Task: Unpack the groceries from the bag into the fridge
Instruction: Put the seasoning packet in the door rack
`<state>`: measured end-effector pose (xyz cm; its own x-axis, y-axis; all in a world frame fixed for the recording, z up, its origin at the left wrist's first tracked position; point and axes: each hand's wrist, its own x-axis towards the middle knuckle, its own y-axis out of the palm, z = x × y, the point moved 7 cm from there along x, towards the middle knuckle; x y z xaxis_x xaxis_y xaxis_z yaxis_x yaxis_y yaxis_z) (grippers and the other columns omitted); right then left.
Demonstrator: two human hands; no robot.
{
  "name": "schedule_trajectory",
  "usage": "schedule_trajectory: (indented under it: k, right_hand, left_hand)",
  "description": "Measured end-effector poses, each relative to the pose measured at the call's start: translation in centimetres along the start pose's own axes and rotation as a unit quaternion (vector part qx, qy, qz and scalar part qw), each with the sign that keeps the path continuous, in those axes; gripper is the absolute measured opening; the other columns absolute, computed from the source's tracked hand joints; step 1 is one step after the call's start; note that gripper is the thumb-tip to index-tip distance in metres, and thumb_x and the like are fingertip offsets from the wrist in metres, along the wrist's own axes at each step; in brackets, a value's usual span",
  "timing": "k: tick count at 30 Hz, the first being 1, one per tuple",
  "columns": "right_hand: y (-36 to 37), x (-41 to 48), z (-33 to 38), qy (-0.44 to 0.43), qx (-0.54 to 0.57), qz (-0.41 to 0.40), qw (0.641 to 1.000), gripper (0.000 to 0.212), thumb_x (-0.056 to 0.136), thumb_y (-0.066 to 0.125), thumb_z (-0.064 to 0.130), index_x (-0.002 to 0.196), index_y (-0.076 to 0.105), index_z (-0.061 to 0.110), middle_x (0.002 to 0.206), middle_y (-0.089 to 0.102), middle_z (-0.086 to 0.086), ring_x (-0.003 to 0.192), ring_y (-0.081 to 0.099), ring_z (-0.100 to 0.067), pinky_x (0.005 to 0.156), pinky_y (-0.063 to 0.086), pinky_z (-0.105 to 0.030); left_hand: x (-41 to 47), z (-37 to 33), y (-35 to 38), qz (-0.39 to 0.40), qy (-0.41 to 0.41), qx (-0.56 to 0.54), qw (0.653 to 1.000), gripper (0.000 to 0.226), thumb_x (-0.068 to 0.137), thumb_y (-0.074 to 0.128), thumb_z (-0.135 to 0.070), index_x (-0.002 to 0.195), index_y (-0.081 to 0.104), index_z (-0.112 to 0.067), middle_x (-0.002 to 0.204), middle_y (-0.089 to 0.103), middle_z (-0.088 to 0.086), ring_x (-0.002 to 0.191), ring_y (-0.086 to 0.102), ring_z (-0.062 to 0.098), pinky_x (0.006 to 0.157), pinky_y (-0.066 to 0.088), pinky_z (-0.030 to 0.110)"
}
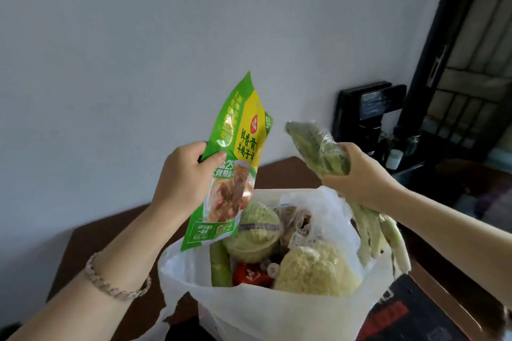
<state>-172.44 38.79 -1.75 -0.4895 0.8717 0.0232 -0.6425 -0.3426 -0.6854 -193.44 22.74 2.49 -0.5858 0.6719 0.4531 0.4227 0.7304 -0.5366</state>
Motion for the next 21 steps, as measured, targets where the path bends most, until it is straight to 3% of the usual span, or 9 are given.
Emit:
schedule_trajectory:
  k: [3, 7, 10, 15, 18, 21]
  right_hand:
    - [-4.6, -0.6, -1.9, 0.068, 0.177, -0.06, 0.98, 0.028, 0.078, 0.061, 0.019, 0.103, 0.052, 0.012, 0.072, 0.056, -0.004, 0.059, 0.055, -0.019, 0.06, 0.05, -0.034]
    - [-12.1, -3.1, -5.5, 0.106, 0.22, -0.137, 0.96, 0.017, 0.076, 0.06, 0.017, 0.089, 0.053, 0.009, 0.063, 0.052, -0.005, 0.049, 0.05, -0.016, 0.049, 0.047, -0.027]
    - [-17.6, -6.7, -10.7, 0.131, 0.158, -0.164, 0.965, 0.019, 0.077, 0.062, 0.02, 0.09, 0.051, 0.012, 0.07, 0.055, -0.006, 0.056, 0.054, -0.016, 0.051, 0.046, -0.027]
    - [-26.8, -17.0, -21.5, 0.201, 0.002, -0.226, 0.953, 0.058, 0.077, 0.069, 0.027, 0.128, 0.042, 0.017, 0.097, 0.06, -0.006, 0.069, 0.058, -0.016, 0.052, 0.046, -0.024]
    - [-32.7, -26.0, -27.9, 0.257, -0.059, -0.251, 0.931, 0.068, 0.078, 0.069, 0.022, 0.136, 0.034, 0.017, 0.104, 0.055, -0.008, 0.069, 0.055, -0.016, 0.049, 0.044, -0.022]
    - [-38.8, -36.7, -33.6, 0.32, -0.1, -0.29, 0.896, 0.069, 0.076, 0.07, 0.022, 0.135, 0.035, 0.015, 0.113, 0.058, -0.013, 0.079, 0.056, -0.021, 0.057, 0.047, -0.023]
  left_hand:
    - [1.4, -4.8, 2.7, -0.007, 0.064, -0.026, 0.998, 0.041, 0.089, 0.06, -0.018, 0.054, 0.04, -0.01, 0.044, 0.031, -0.003, 0.041, 0.03, 0.012, 0.045, 0.02, 0.024]
    - [1.6, -12.9, 6.4, -0.017, 0.139, -0.075, 0.987, 0.047, 0.09, 0.059, -0.015, 0.05, 0.034, -0.017, 0.043, 0.029, -0.006, 0.04, 0.036, 0.007, 0.041, 0.022, 0.021]
    - [0.2, -19.1, 10.7, 0.035, 0.189, -0.093, 0.977, 0.047, 0.09, 0.059, -0.016, 0.05, 0.035, -0.018, 0.042, 0.031, -0.004, 0.039, 0.034, 0.012, 0.041, 0.023, 0.02]
    - [-6.2, -29.8, 20.8, 0.183, 0.239, -0.118, 0.946, 0.042, 0.09, 0.06, -0.02, 0.052, 0.044, -0.014, 0.035, 0.033, -0.003, 0.038, 0.029, 0.012, 0.045, 0.023, 0.027]
    - [-12.4, -37.2, 27.9, 0.3, 0.264, -0.158, 0.903, 0.035, 0.09, 0.059, -0.019, 0.056, 0.053, -0.019, 0.031, 0.038, -0.008, 0.032, 0.033, 0.008, 0.038, 0.026, 0.017]
    - [-20.4, -45.1, 34.7, 0.392, 0.282, -0.177, 0.858, 0.023, 0.09, 0.061, -0.021, 0.067, 0.063, -0.021, 0.033, 0.044, -0.009, 0.033, 0.037, 0.004, 0.039, 0.028, 0.015]
